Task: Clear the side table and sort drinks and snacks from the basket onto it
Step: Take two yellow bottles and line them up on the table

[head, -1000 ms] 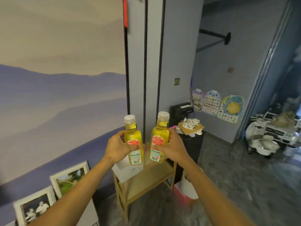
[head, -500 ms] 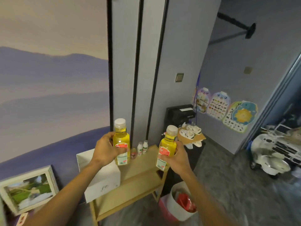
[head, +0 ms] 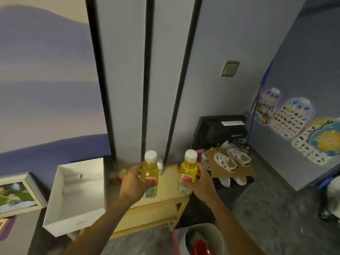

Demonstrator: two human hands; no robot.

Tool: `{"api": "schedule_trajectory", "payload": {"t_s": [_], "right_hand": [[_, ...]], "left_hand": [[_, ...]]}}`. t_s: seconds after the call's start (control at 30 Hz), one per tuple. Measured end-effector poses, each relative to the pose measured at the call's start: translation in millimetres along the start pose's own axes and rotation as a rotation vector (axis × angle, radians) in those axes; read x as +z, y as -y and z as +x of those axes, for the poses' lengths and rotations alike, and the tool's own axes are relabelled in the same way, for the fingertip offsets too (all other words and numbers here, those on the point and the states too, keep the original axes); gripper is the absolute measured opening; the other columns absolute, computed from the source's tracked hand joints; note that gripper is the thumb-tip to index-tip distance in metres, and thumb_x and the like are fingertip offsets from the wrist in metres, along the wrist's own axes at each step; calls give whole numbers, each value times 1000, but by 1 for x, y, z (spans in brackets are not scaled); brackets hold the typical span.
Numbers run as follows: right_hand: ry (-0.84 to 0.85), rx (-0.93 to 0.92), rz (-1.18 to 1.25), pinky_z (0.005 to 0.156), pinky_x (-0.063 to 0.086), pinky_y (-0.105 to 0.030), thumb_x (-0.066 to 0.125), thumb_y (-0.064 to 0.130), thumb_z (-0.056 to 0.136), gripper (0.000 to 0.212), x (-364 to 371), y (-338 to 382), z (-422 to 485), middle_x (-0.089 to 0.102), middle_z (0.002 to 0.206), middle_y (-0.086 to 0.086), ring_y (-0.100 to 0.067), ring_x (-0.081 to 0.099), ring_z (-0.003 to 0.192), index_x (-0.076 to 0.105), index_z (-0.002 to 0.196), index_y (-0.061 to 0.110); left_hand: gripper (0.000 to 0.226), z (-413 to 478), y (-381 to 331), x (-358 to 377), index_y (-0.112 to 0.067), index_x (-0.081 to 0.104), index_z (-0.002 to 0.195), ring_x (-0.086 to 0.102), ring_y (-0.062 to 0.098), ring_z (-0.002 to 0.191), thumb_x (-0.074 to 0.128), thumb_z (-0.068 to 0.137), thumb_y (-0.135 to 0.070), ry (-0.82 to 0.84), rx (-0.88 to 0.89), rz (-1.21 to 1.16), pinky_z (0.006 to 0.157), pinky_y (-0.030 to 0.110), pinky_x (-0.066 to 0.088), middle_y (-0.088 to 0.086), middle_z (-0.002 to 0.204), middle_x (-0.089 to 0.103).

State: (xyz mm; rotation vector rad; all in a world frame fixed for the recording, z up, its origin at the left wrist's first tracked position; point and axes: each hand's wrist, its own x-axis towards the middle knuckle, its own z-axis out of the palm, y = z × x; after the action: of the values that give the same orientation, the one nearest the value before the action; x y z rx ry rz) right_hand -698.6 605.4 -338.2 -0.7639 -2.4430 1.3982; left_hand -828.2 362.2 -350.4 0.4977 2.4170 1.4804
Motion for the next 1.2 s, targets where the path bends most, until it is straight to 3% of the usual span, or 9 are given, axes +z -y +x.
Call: {"api": "schedule_trajectory", "payload": {"t_s": [0.13,0.27,0.33,0.43,0.5,0.63,0.83,1.03,1.2], "right_hand": [[98,-7,-15,110,53,-43,92,33,83,65,7,-68,70,70,129,10,-10,65,123,51,133,41],[176,16,-10,92,42,-10,90,30,87,60,38,-128,125,66,123,16,9,59,109,53,134,33],[202,23,2,85,44,-6,90,27,87,57,60,-162,149,69,121,15,8,64,108,55,133,31],[200,44,49,90,58,-18,88,22,91,38,91,-207,174,76,106,14,6,71,102,62,116,34],[193,44,85,94,60,-23,86,28,93,35,108,-227,187,76,106,22,4,71,106,63,119,34],[180,48,126,99,56,-24,86,29,93,53,129,-257,201,73,122,26,-1,69,119,58,137,36],[136,108,171,116,49,-58,89,28,86,79,135,-277,224,66,144,9,-17,61,136,49,155,28],[127,67,172,116,49,-60,83,41,88,81,141,-277,235,64,148,8,-17,59,139,45,158,27],[117,47,124,118,48,-58,81,28,96,77,143,-278,241,60,152,7,-18,57,142,41,162,25]], "left_hand": [[82,39,27,85,-35,60,136,66,10,109,99,63,-34,-53,-83,25,87,32,55,-15,116,69],[90,87,80,151,-40,55,142,64,17,117,96,62,-43,-83,-127,45,93,39,57,-10,142,56],[90,112,123,179,-49,53,141,66,17,116,90,59,-53,-94,-130,19,91,46,60,-12,144,54],[89,136,160,208,-43,55,142,65,17,116,93,61,-43,-119,-134,38,94,47,58,-14,137,58],[89,146,175,224,-37,54,145,62,18,123,95,65,-33,-130,-138,34,97,46,57,-14,143,55],[81,160,188,250,-30,58,143,59,15,122,95,71,-28,-167,-129,46,96,33,50,-13,137,56],[84,178,186,269,-35,47,141,61,12,120,95,72,-32,-262,-170,-49,95,39,55,-13,137,62],[79,185,188,272,-22,51,137,61,13,116,95,73,-31,-309,-153,23,93,35,54,-4,137,52],[74,189,185,276,-20,50,134,61,14,115,94,76,-30,-321,-175,32,91,30,52,-4,133,55]]}}
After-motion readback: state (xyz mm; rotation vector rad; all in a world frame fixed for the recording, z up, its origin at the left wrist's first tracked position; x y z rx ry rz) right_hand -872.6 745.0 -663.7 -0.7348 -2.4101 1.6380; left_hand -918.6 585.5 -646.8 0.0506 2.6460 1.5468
